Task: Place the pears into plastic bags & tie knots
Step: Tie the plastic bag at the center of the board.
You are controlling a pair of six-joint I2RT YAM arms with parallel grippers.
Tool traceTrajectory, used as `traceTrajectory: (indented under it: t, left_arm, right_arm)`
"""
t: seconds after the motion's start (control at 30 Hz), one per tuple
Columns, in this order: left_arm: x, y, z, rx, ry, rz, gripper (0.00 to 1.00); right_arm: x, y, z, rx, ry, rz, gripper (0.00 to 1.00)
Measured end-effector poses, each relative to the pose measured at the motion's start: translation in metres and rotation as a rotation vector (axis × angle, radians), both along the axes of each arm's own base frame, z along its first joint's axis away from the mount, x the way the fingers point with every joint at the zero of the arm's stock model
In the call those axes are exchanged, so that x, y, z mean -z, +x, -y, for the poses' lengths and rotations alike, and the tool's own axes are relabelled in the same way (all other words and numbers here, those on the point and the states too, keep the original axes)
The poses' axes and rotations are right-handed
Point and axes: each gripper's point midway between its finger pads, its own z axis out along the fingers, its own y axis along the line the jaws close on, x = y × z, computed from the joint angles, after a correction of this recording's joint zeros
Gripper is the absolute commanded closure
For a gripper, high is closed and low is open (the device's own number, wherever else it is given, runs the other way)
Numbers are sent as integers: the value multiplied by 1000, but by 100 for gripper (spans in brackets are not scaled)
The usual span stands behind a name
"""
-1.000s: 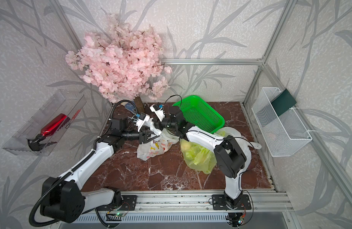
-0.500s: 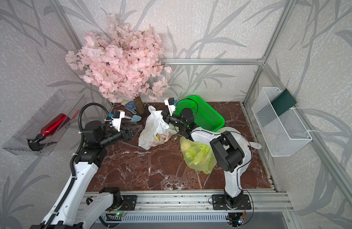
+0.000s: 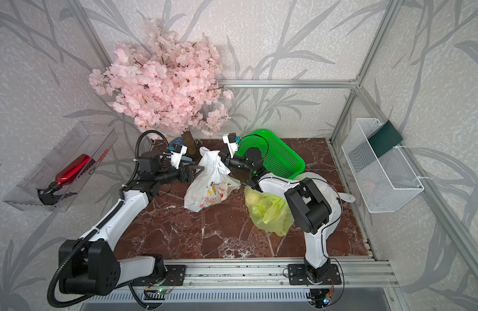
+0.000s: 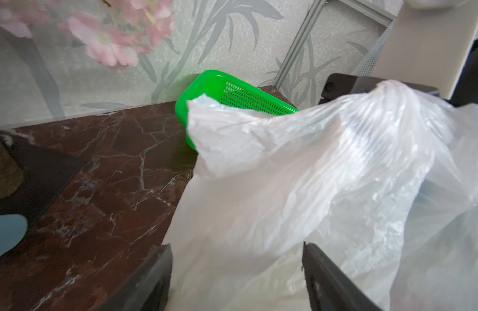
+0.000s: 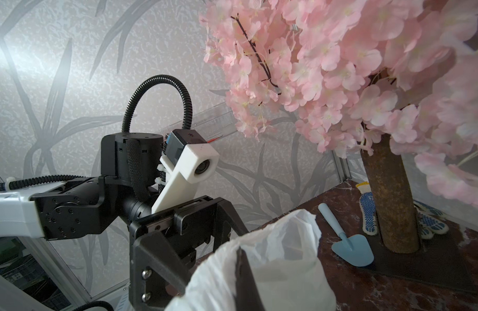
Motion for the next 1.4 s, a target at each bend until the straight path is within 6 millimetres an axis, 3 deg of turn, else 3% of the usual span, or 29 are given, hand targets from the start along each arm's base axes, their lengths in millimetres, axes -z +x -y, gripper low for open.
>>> traceTrajectory:
  t: [0.07, 0.13, 0.23, 0.4, 0.6, 0.7, 0.83, 1.0, 1.07, 1.2, 1.3, 1.4]
  left_arm:
    - [5, 0, 7, 31, -7, -12, 50]
    - [12, 1, 11, 52, -12, -29, 76]
    - [16, 2, 13, 64, -21, -45, 100]
    - [8, -3, 10, 56, 7, -32, 100]
    - [-23, -25, 11, 55, -7, 47, 100]
    - [-19, -32, 21, 86, -15, 36, 100]
    - [11, -35, 33, 109, -20, -62, 100]
    - [21, -31, 38, 107, -37, -104, 99]
    - [21, -30, 38, 104, -51, -110, 91]
    - [27, -35, 37, 92, -54, -143, 66]
    - [27, -42, 25, 28, -22, -169, 52]
    - [8, -49, 4, -61, -1, -139, 43]
  right_arm:
    - [4, 0, 0, 0, -4, -8, 100]
    - [8, -1, 1, 0, -11, -17, 100]
    - [14, 0, 1, 9, -18, -25, 100]
    - [34, 12, 10, 91, -74, -33, 100]
    - [57, 28, 16, 178, -175, -27, 100]
    - [41, 31, 12, 183, -150, -10, 100]
    - [2, 24, 3, 146, -59, 32, 100]
    - [-9, 3, -12, 37, 29, 0, 100]
    - [-8, 4, -13, 26, 52, -13, 100]
    - [3, 12, -11, 26, 71, -48, 100]
    - [7, 17, -7, 24, 74, -64, 100]
    - [7, 19, -2, 22, 81, -62, 100]
